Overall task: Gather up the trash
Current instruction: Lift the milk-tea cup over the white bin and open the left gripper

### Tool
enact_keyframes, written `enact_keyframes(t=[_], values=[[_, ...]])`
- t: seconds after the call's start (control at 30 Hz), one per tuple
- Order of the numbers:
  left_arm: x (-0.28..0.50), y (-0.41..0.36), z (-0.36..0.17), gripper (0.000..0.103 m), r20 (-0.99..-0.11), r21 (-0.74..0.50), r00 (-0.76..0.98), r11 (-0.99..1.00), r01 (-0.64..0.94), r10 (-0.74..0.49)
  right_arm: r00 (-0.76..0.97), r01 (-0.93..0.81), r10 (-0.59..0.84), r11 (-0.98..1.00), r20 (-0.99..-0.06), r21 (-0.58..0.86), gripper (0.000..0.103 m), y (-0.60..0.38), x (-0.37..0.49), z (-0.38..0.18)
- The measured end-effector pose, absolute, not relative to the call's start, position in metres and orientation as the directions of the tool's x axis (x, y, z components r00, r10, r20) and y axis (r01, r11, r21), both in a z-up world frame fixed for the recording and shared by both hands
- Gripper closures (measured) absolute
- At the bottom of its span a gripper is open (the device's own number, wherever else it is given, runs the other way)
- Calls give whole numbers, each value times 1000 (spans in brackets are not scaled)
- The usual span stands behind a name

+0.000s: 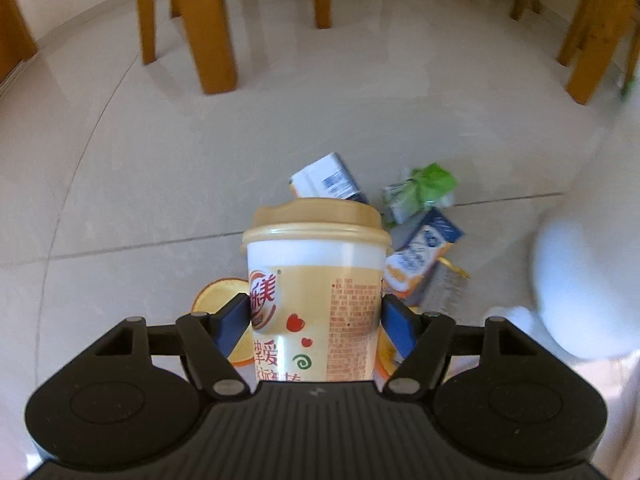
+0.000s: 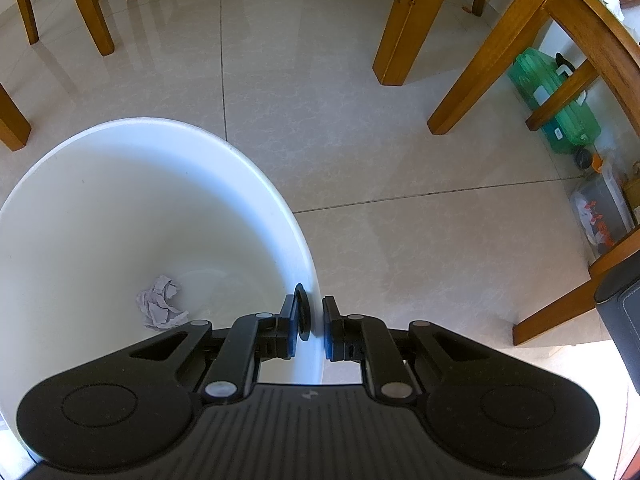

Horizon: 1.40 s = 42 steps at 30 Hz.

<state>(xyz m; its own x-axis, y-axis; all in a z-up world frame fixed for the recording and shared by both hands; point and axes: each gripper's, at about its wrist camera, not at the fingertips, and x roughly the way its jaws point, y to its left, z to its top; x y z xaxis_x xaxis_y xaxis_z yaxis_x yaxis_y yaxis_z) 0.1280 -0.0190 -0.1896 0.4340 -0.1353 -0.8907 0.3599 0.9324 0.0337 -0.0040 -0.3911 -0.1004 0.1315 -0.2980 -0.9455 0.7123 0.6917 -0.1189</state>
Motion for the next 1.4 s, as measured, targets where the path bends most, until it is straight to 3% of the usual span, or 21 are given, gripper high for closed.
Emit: enact_keyframes(t=[0.27,0.6,1.0,1.1,1.4], values=[[96,-53,-85,32,-884,-28,375,834,551,-278,126,707,-301,695,-945,-127,88,-391,-2,-101],[67,-151,27,32,-795,-108,326,648,754,-512,138,712,-287,694,-948,-106,88,-393,-6,-100],[57,-227,23,31,-763,-134,286,575,807,-579,150,711,-274,697,-950,-89,88,-394,-7,-100],[56,-229,22,13,-758,-130,292,574,809,-583,149,708,-277,700,-949,-93,88,-393,-7,-101],[60,-215,26,6,-746,-88,339,590,803,-574,148,705,-280,702,-949,-98,88,-392,-5,-101]])
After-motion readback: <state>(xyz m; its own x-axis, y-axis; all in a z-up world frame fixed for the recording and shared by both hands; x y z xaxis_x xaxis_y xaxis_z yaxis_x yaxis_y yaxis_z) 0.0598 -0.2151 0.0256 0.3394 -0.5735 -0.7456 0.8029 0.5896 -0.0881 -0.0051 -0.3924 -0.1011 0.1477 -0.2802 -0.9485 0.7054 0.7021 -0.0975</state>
